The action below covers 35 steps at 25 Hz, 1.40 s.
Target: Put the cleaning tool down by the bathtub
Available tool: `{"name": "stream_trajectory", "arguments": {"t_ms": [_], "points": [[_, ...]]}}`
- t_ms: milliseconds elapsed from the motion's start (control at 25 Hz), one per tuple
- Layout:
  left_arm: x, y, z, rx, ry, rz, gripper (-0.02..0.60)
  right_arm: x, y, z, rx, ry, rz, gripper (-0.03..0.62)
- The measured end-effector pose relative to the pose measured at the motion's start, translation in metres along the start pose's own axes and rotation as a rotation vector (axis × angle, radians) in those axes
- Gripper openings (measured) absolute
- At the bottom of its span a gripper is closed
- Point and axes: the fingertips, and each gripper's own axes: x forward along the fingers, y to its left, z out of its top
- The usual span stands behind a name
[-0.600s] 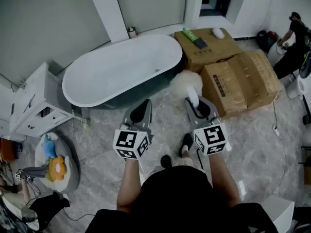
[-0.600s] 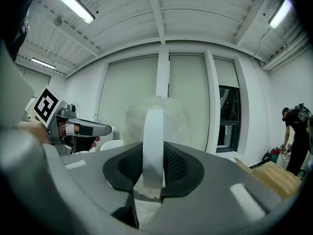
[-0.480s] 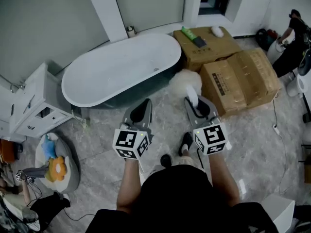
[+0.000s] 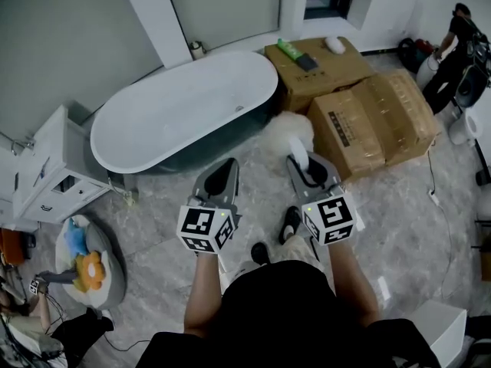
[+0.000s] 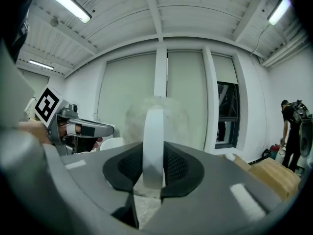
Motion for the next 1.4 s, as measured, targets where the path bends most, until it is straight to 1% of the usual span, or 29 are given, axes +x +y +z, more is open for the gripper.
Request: {"name": "stream_trajectory", "arguments": {"t_ms": [160, 280, 560, 800, 920, 1120, 1240, 1400], "points": [[0.016, -0.001, -0.005, -0.010, 0.017, 0.003, -0.003, 0.008, -0.011, -0.004, 0.005, -0.003, 0.007, 0.089], [0.036, -0.001, -0.005, -0.011, 0.032, 0.009, -0.002, 0.021, -0.027, -0.004, 0.017, 0.000, 0.021, 0.089], [0.097, 0.017, 0.011, -0.003, 0.032, 0.028, -0.003, 0.066, -0.076, 0.001, 0.034, -0.003, 0.059, 0.090], [0.154, 0.025, 0.031, 0.007, 0.025, 0.062, -0.002, 0.098, -0.131, 0.014, 0.044, -0.016, 0.075, 0.091], [0.178, 0.026, 0.039, 0.015, 0.016, 0.076, -0.002, 0.110, -0.160, 0.021, 0.045, -0.033, 0.075, 0.091], [0.207, 0.022, 0.048, 0.055, -0.002, 0.102, -0.002, 0.123, -0.195, 0.018, 0.051, -0.043, 0.069, 0.091], [0.219, 0.022, 0.048, 0.051, -0.009, 0.113, -0.002, 0.126, -0.210, 0.012, 0.056, -0.036, 0.060, 0.091], [0.234, 0.019, 0.038, 0.036, 0.005, 0.112, -0.002, 0.129, -0.225, 0.001, 0.074, -0.018, 0.054, 0.091]]}}
